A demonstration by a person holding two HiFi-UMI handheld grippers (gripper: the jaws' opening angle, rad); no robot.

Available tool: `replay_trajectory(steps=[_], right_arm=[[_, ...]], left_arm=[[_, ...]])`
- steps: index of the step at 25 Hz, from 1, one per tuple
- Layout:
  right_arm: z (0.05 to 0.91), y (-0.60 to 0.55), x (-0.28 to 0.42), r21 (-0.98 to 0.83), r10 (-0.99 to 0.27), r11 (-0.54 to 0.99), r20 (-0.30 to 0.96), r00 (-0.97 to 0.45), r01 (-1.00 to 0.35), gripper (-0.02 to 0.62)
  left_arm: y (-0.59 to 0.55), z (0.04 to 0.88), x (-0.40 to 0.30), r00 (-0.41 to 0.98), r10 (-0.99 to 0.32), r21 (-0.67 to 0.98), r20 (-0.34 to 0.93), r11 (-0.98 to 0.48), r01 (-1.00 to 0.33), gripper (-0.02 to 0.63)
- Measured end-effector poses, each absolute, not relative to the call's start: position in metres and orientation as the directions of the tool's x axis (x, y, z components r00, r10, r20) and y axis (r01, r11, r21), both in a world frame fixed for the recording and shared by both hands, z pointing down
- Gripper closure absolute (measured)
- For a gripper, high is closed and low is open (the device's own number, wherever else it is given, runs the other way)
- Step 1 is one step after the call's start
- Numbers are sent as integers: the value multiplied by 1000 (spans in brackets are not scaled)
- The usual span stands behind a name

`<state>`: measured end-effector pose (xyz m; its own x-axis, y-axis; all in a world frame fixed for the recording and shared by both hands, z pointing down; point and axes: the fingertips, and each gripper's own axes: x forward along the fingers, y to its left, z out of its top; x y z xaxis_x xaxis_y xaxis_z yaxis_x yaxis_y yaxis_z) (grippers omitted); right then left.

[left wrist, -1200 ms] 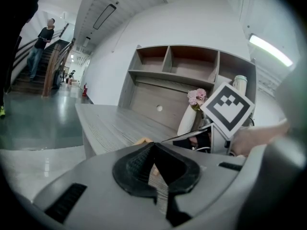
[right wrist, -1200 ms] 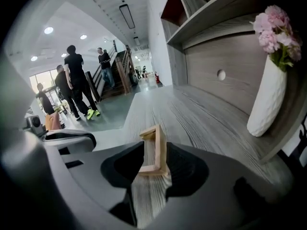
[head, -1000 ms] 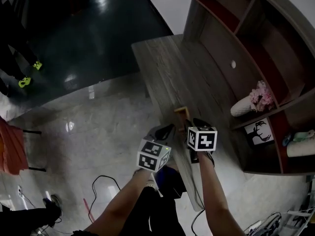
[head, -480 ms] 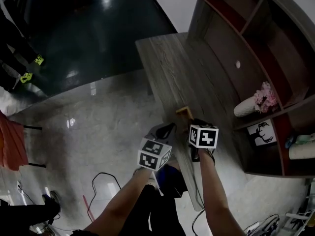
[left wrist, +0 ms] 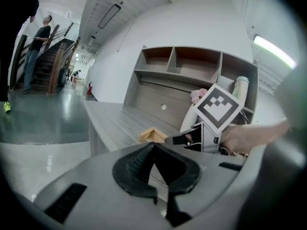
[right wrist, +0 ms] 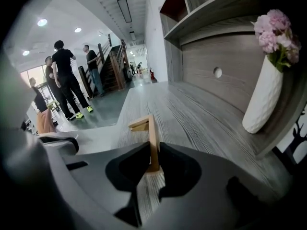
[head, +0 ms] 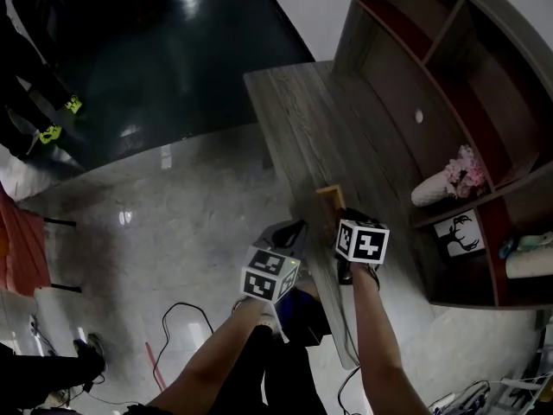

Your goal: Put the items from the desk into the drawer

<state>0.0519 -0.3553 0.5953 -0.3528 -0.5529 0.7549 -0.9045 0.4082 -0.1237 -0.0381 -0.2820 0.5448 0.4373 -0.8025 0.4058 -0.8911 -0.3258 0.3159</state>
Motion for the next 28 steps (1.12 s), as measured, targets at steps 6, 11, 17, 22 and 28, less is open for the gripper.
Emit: replay_trajectory(steps=[6, 11, 17, 22, 28], right_arm=[[579, -344, 48, -123, -565, 423, 739, -368, -898, 532], [565, -326, 41, -129, -573, 452, 717, -398, -883, 534], [554, -298, 39, -132, -577, 474, 700, -421, -870, 535], [556, -270, 33, -140, -556, 494, 708, -435, -858, 535], [557, -241, 30, -139, -534, 526, 713, -453, -839, 537]], left_arm=[[-271, 534, -42, 425, -813, 309, 398, -318, -896, 595], [-256, 525, -45, 415, -822, 301, 390, -312, -901, 595], [-233, 520, -47, 395, -833, 298, 388, -293, -909, 595], [-212, 522, -50, 382, -835, 299, 396, -276, -913, 595], [-186, 527, -57, 357, -837, 301, 416, -244, -922, 595]])
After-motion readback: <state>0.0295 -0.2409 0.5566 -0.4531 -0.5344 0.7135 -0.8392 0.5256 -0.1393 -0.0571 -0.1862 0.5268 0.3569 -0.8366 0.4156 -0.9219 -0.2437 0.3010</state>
